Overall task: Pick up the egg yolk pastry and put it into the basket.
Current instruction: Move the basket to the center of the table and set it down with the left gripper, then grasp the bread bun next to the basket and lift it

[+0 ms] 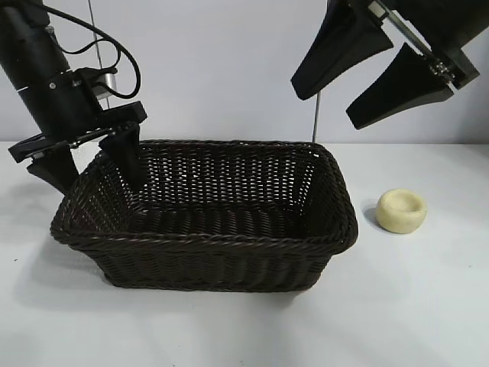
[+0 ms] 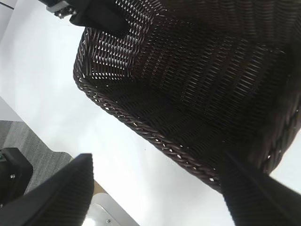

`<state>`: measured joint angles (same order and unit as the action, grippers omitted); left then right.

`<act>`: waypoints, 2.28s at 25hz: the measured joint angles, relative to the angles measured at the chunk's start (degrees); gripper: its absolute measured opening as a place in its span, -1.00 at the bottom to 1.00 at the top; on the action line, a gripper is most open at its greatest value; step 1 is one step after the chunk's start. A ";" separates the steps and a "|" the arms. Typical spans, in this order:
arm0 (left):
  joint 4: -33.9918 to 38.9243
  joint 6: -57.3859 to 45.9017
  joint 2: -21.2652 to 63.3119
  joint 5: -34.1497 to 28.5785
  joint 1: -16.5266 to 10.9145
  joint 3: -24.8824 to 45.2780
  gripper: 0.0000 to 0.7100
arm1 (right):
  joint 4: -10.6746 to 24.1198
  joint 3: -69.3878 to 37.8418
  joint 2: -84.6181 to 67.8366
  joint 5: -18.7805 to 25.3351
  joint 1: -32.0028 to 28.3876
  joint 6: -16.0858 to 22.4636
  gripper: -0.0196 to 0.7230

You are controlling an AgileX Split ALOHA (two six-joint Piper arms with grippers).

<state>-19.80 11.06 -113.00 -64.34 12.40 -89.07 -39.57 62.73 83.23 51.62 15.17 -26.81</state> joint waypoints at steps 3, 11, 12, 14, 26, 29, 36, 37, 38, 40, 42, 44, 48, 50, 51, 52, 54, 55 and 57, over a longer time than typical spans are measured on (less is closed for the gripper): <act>1.05 -0.05 4.10 -0.40 0.00 0.00 0.68 | 0.00 0.00 0.00 0.00 0.00 0.00 0.51; -0.94 -2.09 15.28 -2.76 0.27 2.67 0.68 | 0.00 0.00 0.00 0.00 0.00 0.00 0.51; -1.24 -2.16 17.03 -2.00 0.28 4.38 0.68 | 0.00 0.00 0.00 0.00 0.00 0.00 0.51; -3.09 -2.21 20.16 0.43 0.28 8.91 0.68 | 0.00 0.00 0.00 0.00 0.00 0.00 0.51; -17.45 -0.65 24.06 15.15 0.28 22.07 0.68 | 0.00 0.00 0.00 -0.11 0.00 0.00 0.51; -18.03 -0.44 24.06 15.93 0.28 22.74 0.68 | 0.00 0.00 0.00 -0.64 0.00 0.00 0.51; -18.91 -0.24 20.40 18.53 3.87 24.65 0.68 | 0.00 0.00 0.00 -1.70 0.00 0.00 0.51; -19.28 -0.24 19.27 19.15 4.52 24.65 0.68 | 0.00 0.00 0.00 -1.70 0.00 0.00 0.51; -19.87 -0.24 18.23 19.59 4.96 24.65 0.68 | 0.00 0.00 0.00 -1.70 0.00 0.00 0.51; -20.45 0.00 16.90 19.83 5.33 24.65 0.68 | 0.00 0.00 0.00 -1.70 0.00 0.00 0.51; -20.52 0.77 16.57 20.08 5.33 24.65 0.68 | 0.00 0.00 0.00 -1.70 0.00 0.00 0.51; -20.63 1.04 16.57 20.07 5.33 24.65 0.68 | 0.00 0.00 0.00 -1.83 0.00 0.00 0.51; -20.74 1.05 16.57 20.10 5.33 24.65 0.68 | 0.00 0.00 0.00 -1.98 0.00 0.00 0.51; -20.80 1.05 16.57 20.10 5.33 24.65 0.68 | 0.00 0.00 0.00 -2.07 0.00 0.00 0.51; -20.86 1.05 16.57 20.10 5.33 24.65 0.68 | 0.00 0.00 0.00 -2.06 0.00 0.00 0.51; -21.04 1.05 16.57 20.10 5.33 24.65 0.68 | 0.00 0.00 0.00 -2.06 0.00 0.05 0.51; -21.15 1.05 16.57 20.10 5.33 24.65 0.68 | 0.00 0.00 0.00 -2.06 0.00 0.19 0.51; -21.19 1.05 16.57 20.10 5.33 24.65 0.68 | 0.00 0.00 0.00 -2.06 0.00 0.21 0.51; -21.19 1.05 16.57 19.71 5.33 24.21 0.68 | 0.00 0.00 0.00 -2.06 0.00 0.49 0.51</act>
<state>-40.99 12.11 -96.43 -44.63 17.73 -64.86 -39.57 62.73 83.23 49.56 15.17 -26.32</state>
